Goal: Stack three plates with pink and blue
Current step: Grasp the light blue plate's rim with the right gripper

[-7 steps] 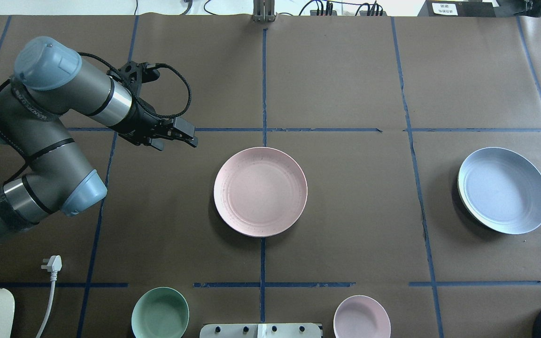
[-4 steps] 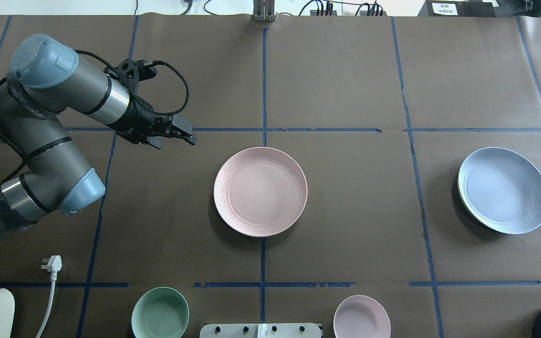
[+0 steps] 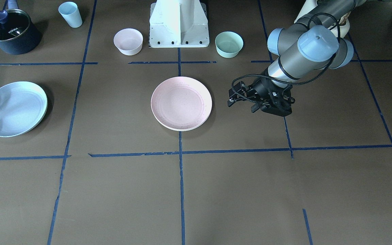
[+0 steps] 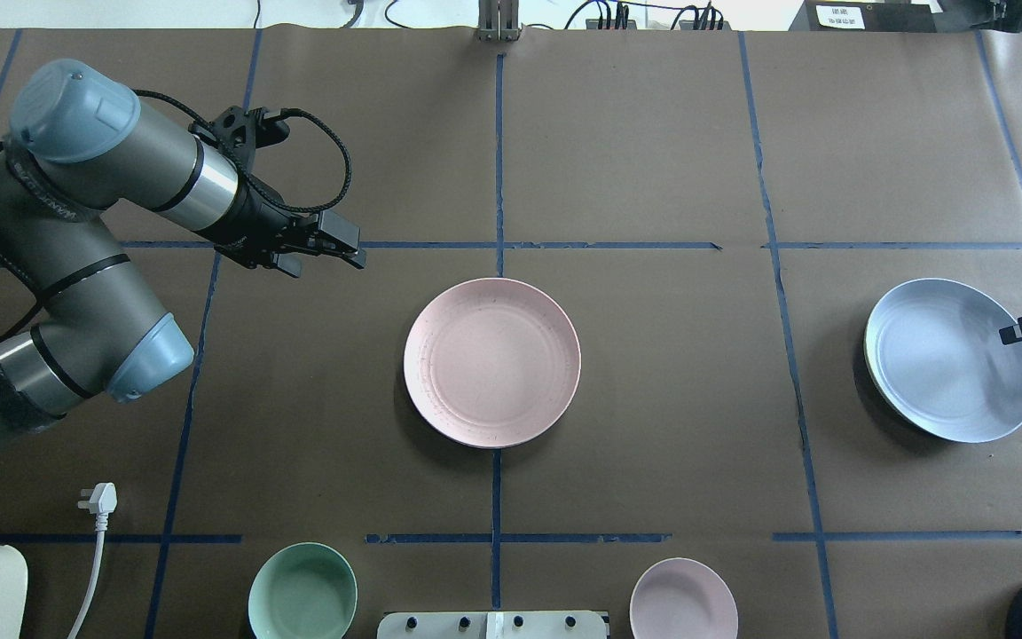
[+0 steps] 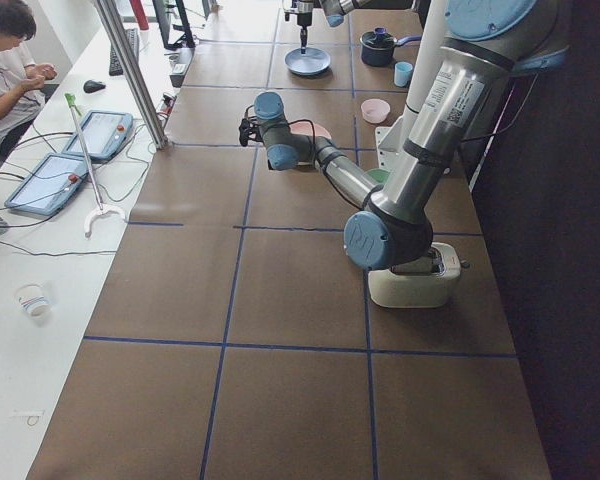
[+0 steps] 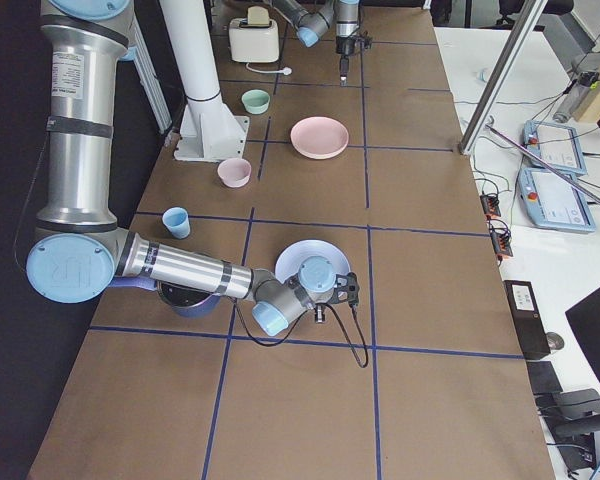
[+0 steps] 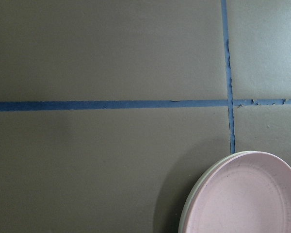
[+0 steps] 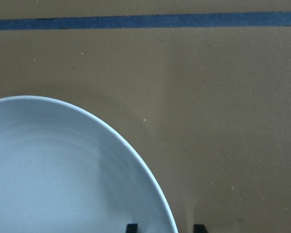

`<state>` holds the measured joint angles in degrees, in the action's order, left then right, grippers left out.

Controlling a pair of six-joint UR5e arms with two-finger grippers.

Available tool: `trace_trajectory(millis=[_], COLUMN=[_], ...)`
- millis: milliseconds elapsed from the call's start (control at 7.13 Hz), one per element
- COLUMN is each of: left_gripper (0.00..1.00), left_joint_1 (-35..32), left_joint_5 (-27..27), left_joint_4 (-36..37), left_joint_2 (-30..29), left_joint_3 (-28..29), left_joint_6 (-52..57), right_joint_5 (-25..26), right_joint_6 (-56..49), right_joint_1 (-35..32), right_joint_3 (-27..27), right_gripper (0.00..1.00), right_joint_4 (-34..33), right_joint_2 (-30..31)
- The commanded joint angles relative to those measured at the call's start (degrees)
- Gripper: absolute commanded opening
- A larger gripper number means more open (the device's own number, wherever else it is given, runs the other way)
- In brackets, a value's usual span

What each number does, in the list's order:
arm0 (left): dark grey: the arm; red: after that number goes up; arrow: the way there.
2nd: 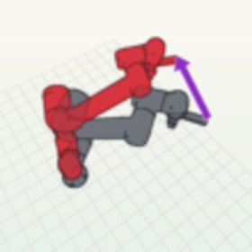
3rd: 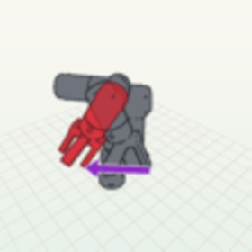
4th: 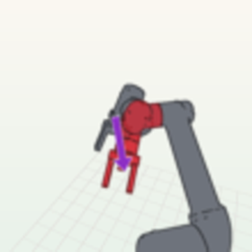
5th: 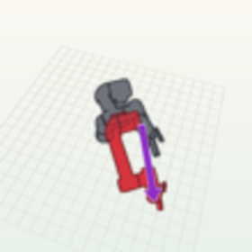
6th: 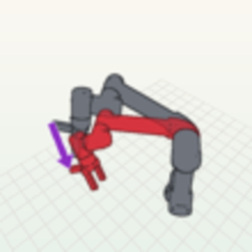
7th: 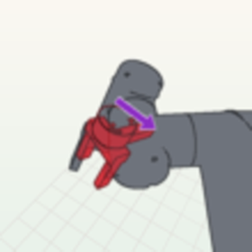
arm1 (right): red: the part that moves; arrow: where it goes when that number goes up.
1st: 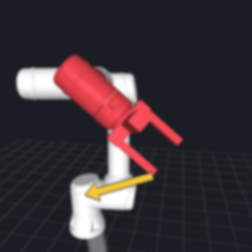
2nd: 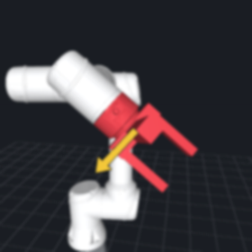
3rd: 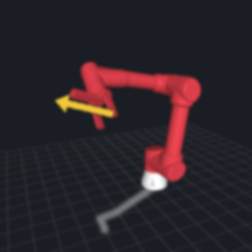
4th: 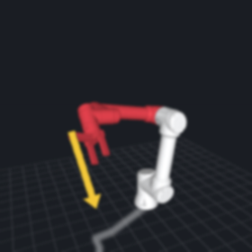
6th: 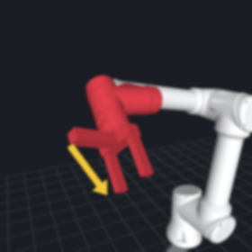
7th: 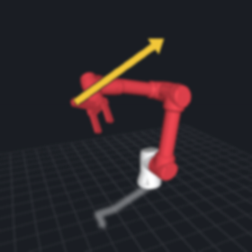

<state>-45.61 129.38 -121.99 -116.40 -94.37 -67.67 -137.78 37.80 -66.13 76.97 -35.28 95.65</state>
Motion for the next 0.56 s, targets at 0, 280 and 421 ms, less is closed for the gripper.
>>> trace_trajectory(millis=[0, 280, 421], left_gripper=[1.00, 1.00, 1.00], left_joint_1=[-0.01, -0.09, -0.18], left_joint_5=[0.00, 0.00, -0.09], left_joint_4=[0.00, 0.00, 0.00], left_joint_2=[0.03, 0.03, 0.03], left_joint_3=[-0.20, -0.82, -1.17], left_joint_6=[0.00, 0.00, 0.00], right_joint_5=[-1.08, -2.32, -1.97], right_joint_6=[0.78, 10.63, 18.37], right_joint_1=[0.64, 6.25, 8.71], right_joint_3=[1.34, 13.49, 18.09], right_gripper=[0.00, 0.00, 0.00], right_joint_4=[0.12, -0.05, -0.05], right_joint_2=[-0.11, -0.55, -3.51])
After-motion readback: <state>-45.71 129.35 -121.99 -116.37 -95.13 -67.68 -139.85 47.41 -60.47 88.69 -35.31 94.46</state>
